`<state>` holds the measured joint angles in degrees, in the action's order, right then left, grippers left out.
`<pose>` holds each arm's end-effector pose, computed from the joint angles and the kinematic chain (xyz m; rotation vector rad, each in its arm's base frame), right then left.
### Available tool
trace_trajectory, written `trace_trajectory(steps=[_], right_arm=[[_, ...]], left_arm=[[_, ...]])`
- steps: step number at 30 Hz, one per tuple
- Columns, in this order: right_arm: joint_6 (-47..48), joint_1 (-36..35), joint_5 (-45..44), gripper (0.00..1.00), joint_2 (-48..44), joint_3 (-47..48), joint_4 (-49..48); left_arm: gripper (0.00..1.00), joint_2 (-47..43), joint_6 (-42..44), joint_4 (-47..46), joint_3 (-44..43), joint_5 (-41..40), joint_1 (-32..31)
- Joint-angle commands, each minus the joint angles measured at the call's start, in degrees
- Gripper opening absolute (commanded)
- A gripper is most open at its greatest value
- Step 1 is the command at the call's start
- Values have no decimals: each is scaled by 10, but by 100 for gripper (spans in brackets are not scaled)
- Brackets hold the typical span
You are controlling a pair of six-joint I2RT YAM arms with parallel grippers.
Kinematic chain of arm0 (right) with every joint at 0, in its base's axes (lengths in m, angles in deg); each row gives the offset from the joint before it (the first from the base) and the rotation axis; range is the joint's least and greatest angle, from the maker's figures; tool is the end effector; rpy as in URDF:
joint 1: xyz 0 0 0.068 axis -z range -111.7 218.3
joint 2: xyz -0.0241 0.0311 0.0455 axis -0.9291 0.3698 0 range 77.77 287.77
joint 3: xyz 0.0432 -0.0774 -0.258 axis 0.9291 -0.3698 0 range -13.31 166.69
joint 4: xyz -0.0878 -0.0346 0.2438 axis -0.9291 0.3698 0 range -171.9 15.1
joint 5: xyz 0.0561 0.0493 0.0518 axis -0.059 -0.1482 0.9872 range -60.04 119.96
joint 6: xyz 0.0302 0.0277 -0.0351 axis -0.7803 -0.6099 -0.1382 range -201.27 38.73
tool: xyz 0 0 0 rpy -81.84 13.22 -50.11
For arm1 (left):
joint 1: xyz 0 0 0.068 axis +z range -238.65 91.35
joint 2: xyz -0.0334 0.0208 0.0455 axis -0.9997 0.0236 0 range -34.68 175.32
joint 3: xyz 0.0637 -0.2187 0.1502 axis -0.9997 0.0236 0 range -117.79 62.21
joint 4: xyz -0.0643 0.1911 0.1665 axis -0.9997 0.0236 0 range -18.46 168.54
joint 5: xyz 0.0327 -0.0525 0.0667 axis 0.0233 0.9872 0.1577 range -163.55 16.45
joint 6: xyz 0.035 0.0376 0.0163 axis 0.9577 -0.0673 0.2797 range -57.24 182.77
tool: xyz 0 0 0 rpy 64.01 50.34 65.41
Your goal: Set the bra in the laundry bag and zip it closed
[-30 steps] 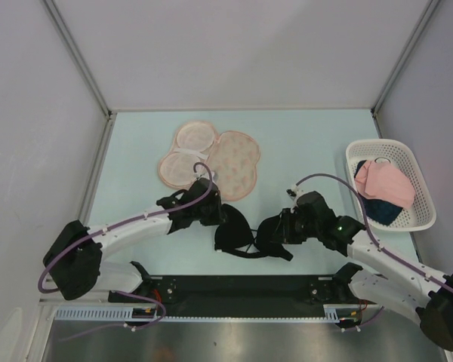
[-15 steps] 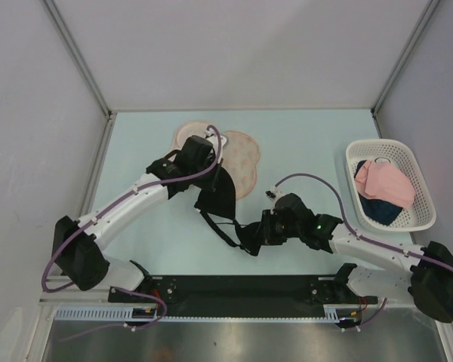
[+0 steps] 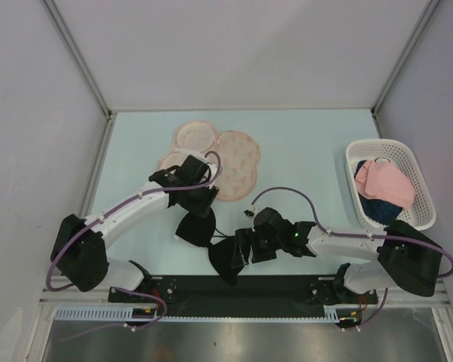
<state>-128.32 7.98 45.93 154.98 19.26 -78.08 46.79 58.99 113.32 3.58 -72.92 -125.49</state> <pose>0.1152 0.2218 0.1605 -0.4598 2.6968 1.0618 0.2213 -0.1665 0.2359 0.7776 2.6074 -0.2266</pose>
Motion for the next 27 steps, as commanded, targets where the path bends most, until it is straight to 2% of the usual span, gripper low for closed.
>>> trace_trajectory(steps=[1,4,6,9,11,14,16,19,20,23,25,27], right_arm=[[44,9,-36,97,-66,34,77],[75,76,-39,98,-112,48,124],[78,144,-38,98,-125,53,125],[93,199,-56,97,-113,85,106],[115,214,-79,97,-77,127,106],[143,227,-36,95,-34,170,152],[144,215,-12,95,-34,150,143],[139,215,18,98,-43,90,98],[136,219,20,99,-43,80,89],[127,233,12,100,-20,57,21],[114,245,1,96,12,78,4],[101,246,-21,84,68,130,1]], left_arm=[[64,-96,-26,-6,-12,-34,33],[74,-126,-51,-20,-39,-34,69],[76,-130,-74,-42,-51,-27,99],[75,-109,-112,-96,-63,22,153],[70,-70,-135,-117,-79,83,175],[63,-45,-139,-89,-119,167,182],[65,-68,-145,-113,-77,177,177],[69,-90,-148,-138,-9,164,155],[69,-90,-157,-136,-1,113,148],[67,-87,-180,-143,17,53,138],[65,-75,-192,-155,8,22,138],[62,-41,-195,-166,-21,8,151]])
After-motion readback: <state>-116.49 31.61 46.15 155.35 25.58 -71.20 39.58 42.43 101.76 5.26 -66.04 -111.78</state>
